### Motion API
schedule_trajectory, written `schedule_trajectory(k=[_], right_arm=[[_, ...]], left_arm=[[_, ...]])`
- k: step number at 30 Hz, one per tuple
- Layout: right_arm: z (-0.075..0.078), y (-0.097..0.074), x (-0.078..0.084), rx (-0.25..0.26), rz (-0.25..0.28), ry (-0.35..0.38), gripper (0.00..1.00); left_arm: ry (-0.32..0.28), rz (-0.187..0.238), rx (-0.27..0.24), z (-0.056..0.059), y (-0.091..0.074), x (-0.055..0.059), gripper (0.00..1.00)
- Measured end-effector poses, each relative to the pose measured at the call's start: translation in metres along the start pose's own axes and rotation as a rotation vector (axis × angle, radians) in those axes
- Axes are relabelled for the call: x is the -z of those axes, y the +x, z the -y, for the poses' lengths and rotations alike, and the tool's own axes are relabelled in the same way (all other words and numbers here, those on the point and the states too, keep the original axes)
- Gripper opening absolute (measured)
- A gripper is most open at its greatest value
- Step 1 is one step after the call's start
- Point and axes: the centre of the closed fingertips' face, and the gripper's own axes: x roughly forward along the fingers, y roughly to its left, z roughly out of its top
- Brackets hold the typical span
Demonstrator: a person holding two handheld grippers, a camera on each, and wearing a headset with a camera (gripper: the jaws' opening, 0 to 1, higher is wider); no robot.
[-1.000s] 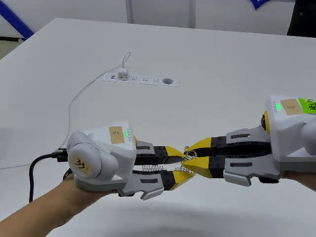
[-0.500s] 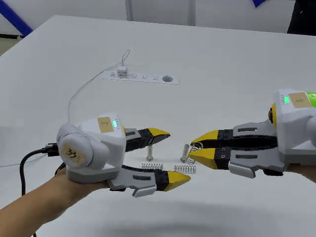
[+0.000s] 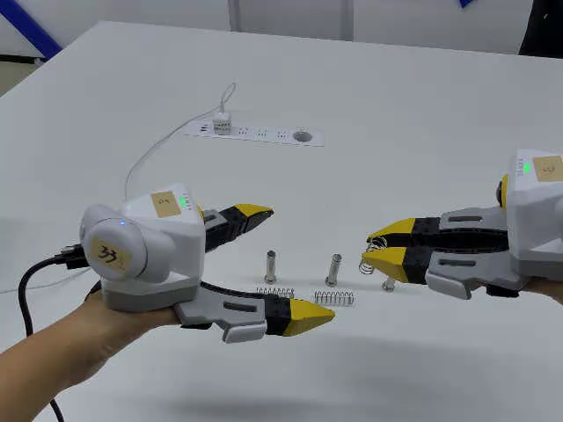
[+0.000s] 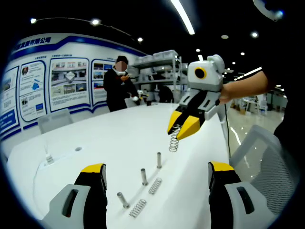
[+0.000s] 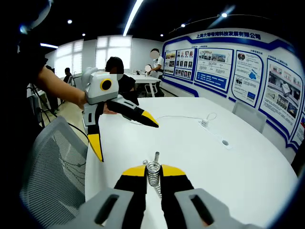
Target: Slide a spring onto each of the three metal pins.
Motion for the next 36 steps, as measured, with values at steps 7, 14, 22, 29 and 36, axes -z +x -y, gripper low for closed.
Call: schedule_trajectory(k=[7,14,22,29,36], right_arm=[[0.026,-0.006,0.013,0.087,-0.020,0.045,0.11],[0.046,-0.011,0.024,0.160,-0.025,0.102,0.11],[0.068,-0.011,0.040,0.247,-0.027,0.182,0.11],[0.080,-0.008,0.058,0.287,-0.031,0.275,0.11],[0.088,-0.005,0.068,0.319,-0.016,0.353,0.11]], left_arm=[[-0.018,-0.003,-0.017,-0.008,-0.002,0.000,1.00],[-0.025,-0.023,-0.024,-0.012,-0.007,0.003,1.00],[-0.056,-0.033,-0.036,-0.018,-0.016,0.011,1.00],[-0.079,-0.069,-0.046,-0.022,-0.022,0.025,1.00],[-0.111,-0.081,-0.055,-0.024,-0.025,0.034,1.00]])
